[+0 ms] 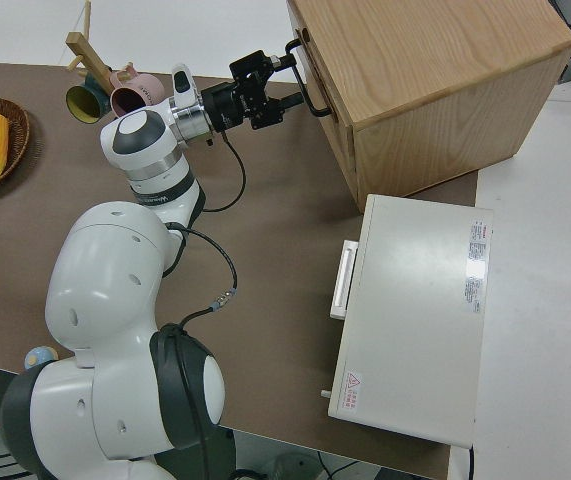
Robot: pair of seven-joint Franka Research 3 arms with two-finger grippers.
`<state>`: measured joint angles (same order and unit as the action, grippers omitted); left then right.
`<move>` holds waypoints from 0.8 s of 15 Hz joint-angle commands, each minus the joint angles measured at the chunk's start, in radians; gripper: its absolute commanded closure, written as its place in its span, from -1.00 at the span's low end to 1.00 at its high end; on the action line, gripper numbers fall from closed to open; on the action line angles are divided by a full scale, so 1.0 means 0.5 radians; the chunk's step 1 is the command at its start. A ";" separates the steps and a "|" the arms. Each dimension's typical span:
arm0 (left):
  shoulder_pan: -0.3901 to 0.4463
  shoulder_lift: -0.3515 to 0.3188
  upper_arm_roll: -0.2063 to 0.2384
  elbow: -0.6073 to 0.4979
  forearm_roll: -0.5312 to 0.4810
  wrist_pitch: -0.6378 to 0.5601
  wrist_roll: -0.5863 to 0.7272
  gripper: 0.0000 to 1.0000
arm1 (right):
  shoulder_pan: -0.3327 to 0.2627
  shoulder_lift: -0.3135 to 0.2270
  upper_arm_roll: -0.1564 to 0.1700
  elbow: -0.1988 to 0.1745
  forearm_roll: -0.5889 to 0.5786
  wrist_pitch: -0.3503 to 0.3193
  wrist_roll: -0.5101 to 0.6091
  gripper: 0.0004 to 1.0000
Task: Slide drawer open with right arm
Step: 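Close the right gripper around the black drawer handle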
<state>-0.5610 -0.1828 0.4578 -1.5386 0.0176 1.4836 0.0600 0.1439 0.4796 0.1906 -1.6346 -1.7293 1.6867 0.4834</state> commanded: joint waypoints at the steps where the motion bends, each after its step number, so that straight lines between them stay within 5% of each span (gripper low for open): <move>1: -0.065 -0.043 0.035 -0.034 0.057 -0.013 0.006 -0.99 | 0.016 0.032 -0.038 -0.004 -0.085 0.017 0.073 -0.96; 3: -0.062 -0.046 0.035 -0.034 0.057 -0.013 0.006 -0.99 | 0.016 0.041 -0.038 -0.001 -0.088 0.017 0.076 -0.87; 6: -0.062 -0.043 0.035 -0.034 0.057 -0.013 0.009 -0.99 | 0.016 0.041 -0.038 0.002 -0.085 0.017 0.046 -0.48; 12: -0.062 -0.046 0.035 -0.034 0.057 -0.013 0.006 -1.00 | 0.013 0.041 -0.038 0.005 -0.082 0.014 0.037 0.78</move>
<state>-0.5611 -0.1828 0.4579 -1.5386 0.0176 1.4836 0.0600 0.1502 0.4946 0.1757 -1.6343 -1.7417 1.6878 0.4904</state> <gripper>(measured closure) 0.009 0.581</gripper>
